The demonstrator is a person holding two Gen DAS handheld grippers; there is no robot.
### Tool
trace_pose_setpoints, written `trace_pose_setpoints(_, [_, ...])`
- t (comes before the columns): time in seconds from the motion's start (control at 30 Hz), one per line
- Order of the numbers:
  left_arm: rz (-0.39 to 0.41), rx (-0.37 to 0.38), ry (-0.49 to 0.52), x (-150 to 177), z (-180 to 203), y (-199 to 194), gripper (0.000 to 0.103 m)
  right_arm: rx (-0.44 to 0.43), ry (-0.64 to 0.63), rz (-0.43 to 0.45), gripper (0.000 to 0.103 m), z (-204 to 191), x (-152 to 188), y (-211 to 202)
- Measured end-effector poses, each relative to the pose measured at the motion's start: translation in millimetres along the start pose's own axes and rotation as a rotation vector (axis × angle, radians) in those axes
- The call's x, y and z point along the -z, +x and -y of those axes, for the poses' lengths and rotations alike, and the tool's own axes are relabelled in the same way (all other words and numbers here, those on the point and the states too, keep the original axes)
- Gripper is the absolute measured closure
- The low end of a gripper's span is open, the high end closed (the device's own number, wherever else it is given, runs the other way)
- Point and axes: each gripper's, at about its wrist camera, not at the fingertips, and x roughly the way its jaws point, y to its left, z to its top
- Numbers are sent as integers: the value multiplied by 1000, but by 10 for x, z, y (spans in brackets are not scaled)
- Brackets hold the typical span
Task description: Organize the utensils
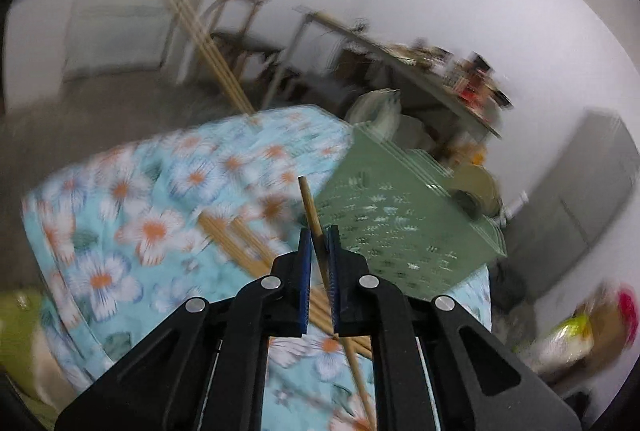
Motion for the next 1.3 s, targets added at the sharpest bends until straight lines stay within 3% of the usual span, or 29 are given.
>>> trace_pose_setpoints(0.27, [6,121,99,-189,574,315,98,17,351,94,97,798,85,-445])
trace_pose_setpoints(0.43, [-8,152,163,-189,949,707,98,31,426,140,97,1021,107,-521])
trace_pose_setpoints(0.7, [-84,102,228,-26,1249,1375,98,16,508,200,97,1293,245,-705])
trace_pose_setpoints(1.07, [-194,14,336,281,1406,1973,97,4,564,222,97,1464,384,-690])
trace_pose_setpoints(1.13, [-202,2,353,322,1425,2019,95,-2,571,222,97,1475,406,-677])
trace_pose_setpoints(1.2, [-211,-1,351,350,1432,2053,86,-12,580,222,97,1494,421,-657])
trace_pose_setpoints(1.3, [-218,7,355,383,1443,2097,86,-16,587,220,97,1520,442,-636])
